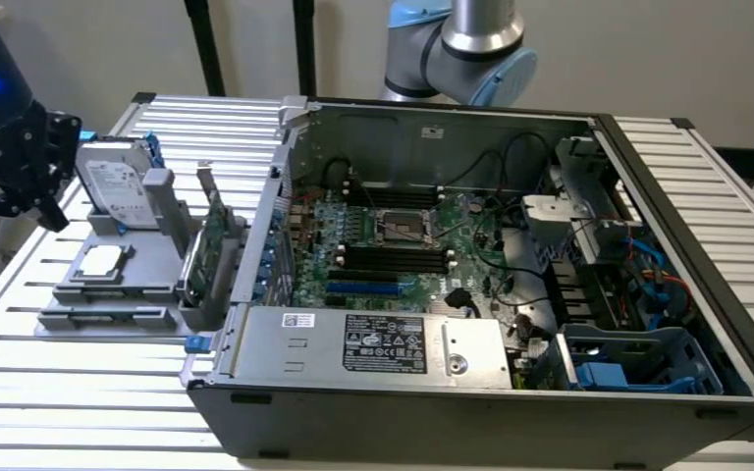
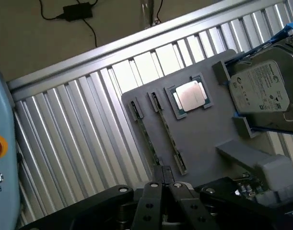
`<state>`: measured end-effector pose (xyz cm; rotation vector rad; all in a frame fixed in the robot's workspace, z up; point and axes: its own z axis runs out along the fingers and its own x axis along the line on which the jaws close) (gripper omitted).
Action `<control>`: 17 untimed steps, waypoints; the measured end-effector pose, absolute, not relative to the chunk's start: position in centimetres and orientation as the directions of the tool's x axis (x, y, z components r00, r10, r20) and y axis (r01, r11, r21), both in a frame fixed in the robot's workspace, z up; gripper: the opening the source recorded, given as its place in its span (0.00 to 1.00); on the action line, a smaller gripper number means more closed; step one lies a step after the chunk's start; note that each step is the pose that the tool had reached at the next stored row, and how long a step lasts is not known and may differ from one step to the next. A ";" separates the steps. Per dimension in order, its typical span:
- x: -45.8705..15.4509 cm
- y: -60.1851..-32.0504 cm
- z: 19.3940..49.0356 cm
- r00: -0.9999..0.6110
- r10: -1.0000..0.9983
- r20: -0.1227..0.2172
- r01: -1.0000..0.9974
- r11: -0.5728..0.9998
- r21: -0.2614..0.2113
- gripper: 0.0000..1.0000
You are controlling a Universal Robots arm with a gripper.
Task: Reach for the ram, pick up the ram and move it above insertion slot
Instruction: 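Pick up the ram and move it above insertion slot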
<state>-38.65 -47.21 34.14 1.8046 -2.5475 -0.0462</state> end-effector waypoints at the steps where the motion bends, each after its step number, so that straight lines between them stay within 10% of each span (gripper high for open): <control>1: -38.7 -47.2 34.1 -0.315 -0.949 -0.001 -0.949 0.315 0.035 0.11; 17: -38.7 -47.2 34.0 -0.030 -1.000 -0.002 -0.999 0.030 0.034 0.11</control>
